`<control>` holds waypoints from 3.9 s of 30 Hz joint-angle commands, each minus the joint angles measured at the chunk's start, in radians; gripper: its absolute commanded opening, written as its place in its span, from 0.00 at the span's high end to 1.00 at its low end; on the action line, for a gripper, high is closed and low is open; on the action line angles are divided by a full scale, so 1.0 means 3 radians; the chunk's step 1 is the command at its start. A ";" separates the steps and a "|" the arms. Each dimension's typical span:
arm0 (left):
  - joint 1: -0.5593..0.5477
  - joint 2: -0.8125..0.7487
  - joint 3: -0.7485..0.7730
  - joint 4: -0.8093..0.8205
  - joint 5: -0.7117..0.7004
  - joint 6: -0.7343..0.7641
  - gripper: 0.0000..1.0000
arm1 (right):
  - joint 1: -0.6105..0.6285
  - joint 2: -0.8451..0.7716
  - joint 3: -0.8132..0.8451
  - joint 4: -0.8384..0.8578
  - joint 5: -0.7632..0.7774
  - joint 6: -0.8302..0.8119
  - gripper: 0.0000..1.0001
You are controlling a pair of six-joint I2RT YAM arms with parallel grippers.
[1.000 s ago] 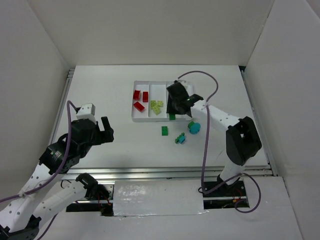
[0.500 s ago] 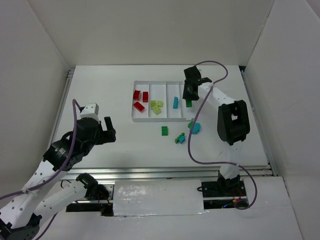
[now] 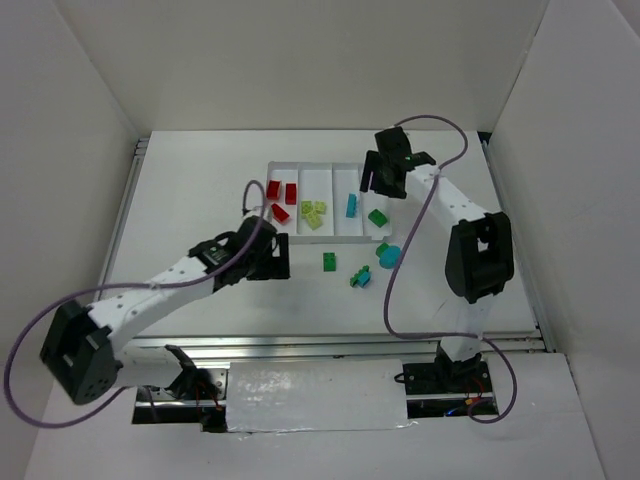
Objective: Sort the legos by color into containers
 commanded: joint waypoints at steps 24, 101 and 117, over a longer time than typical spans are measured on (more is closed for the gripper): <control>-0.0547 0.3097 0.2315 0.0039 -0.0402 -0.0485 0.29 | 0.0383 -0.3054 -0.2356 0.0426 -0.0264 0.0502 0.16; -0.0464 0.0803 0.1432 0.0100 -0.0800 0.0160 0.01 | 0.1360 -0.2280 -0.2607 0.0211 0.0999 0.2015 0.00; -0.0670 -0.0472 0.0372 -0.0013 -0.0483 0.0154 0.01 | 0.1446 -0.1025 -0.2463 0.0717 0.0769 0.2036 0.44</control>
